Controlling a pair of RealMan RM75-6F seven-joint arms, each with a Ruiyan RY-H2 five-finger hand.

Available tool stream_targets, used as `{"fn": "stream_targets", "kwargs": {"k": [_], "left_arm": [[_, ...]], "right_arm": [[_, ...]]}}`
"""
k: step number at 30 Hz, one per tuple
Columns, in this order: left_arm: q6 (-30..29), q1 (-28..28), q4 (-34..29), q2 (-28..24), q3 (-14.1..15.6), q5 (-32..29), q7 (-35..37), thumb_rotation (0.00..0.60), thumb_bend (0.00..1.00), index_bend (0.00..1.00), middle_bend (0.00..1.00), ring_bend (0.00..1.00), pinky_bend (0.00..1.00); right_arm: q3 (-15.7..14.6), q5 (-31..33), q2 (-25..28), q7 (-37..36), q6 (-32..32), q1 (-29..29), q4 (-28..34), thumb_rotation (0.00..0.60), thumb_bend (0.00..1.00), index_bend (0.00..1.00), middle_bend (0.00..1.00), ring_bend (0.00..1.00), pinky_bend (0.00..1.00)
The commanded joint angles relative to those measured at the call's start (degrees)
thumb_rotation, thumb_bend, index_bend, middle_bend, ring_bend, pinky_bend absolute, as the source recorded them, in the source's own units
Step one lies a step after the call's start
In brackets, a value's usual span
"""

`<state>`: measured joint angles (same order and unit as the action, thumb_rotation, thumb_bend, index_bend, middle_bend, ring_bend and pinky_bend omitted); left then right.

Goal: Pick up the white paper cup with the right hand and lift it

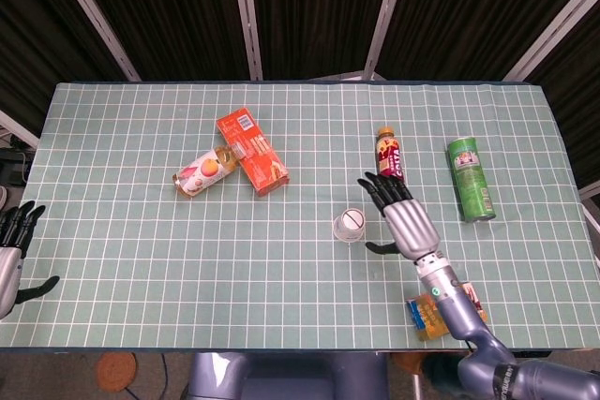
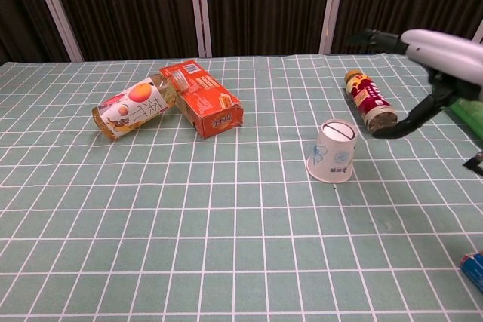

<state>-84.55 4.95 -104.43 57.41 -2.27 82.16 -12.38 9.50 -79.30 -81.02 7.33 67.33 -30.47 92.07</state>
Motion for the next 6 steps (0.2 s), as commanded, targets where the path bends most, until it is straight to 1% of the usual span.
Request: {"fn": "stream_targets", "kwargs": {"k": [1,6], "left_arm": [[-0.63,-0.23,0.24,0.2,0.05,0.6,-0.07,0.6,0.0,0.0,0.0,0.0,0.0],[-1.62,-0.55,1.76,0.82,0.18,1.85,0.51,0.6,0.0,0.0,0.0,0.0,0.0]], "right_arm": [[-1.96,-3.72,4.57,-0.1,4.11,2.94,0.53,0.6,0.0,0.0,0.0,0.0,0.0],[-4.85,-7.09,10.49,0.21,9.31,7.38,0.01,0.6,0.0,0.0,0.0,0.0,0.0]]}}
